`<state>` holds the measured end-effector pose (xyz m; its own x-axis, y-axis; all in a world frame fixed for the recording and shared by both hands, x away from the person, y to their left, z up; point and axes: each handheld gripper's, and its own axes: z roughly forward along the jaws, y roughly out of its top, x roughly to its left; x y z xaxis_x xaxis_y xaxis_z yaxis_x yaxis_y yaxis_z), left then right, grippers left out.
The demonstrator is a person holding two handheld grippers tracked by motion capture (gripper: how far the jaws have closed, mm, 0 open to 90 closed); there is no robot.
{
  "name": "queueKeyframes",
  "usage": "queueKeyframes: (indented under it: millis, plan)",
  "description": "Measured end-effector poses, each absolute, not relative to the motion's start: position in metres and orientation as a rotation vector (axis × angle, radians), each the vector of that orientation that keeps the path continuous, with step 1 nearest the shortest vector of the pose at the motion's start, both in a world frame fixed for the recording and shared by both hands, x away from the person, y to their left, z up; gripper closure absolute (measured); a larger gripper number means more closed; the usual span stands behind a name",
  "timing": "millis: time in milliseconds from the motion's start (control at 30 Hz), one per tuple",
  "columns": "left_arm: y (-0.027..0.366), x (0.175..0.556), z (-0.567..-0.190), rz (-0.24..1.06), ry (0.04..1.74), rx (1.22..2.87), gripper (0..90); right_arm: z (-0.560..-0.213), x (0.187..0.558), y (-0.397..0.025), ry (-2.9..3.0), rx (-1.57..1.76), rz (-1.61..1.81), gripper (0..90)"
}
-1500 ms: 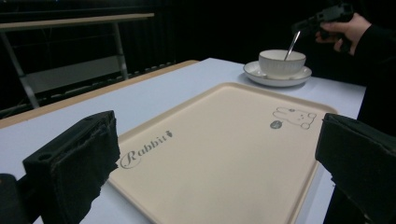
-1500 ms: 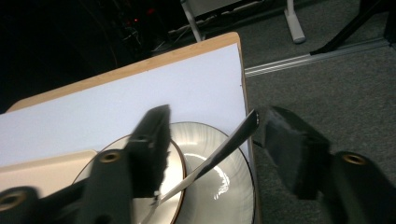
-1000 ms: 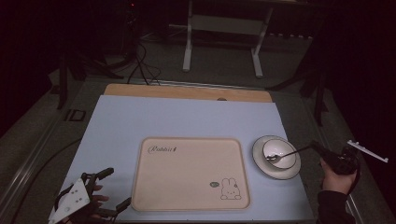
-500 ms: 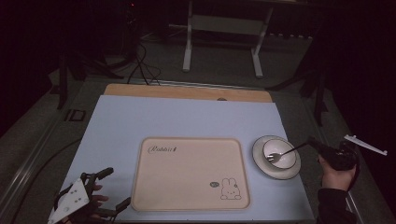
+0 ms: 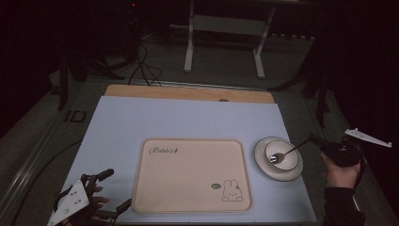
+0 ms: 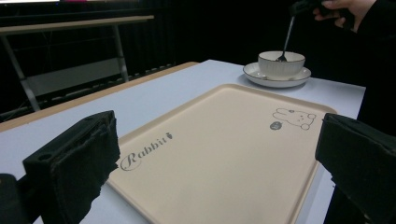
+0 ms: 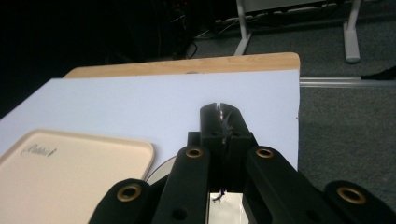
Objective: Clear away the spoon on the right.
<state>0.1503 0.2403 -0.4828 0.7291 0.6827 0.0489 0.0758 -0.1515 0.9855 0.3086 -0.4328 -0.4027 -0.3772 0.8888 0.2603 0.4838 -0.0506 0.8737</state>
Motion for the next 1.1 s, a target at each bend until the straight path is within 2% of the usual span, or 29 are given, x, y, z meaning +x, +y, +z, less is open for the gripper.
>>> queueKeyframes:
  millis: [733,1100]
  plan:
    - [0.241,0.15,-0.483,0.591,0.622,1.657,0.0,-0.342,0.307,-0.418,1.948,1.26,1.34,89.9]
    - [0.241,0.15,-0.483,0.59,0.619,1.659,0.0,-0.322,0.308,-0.402,2.024,1.155,1.37,89.9]
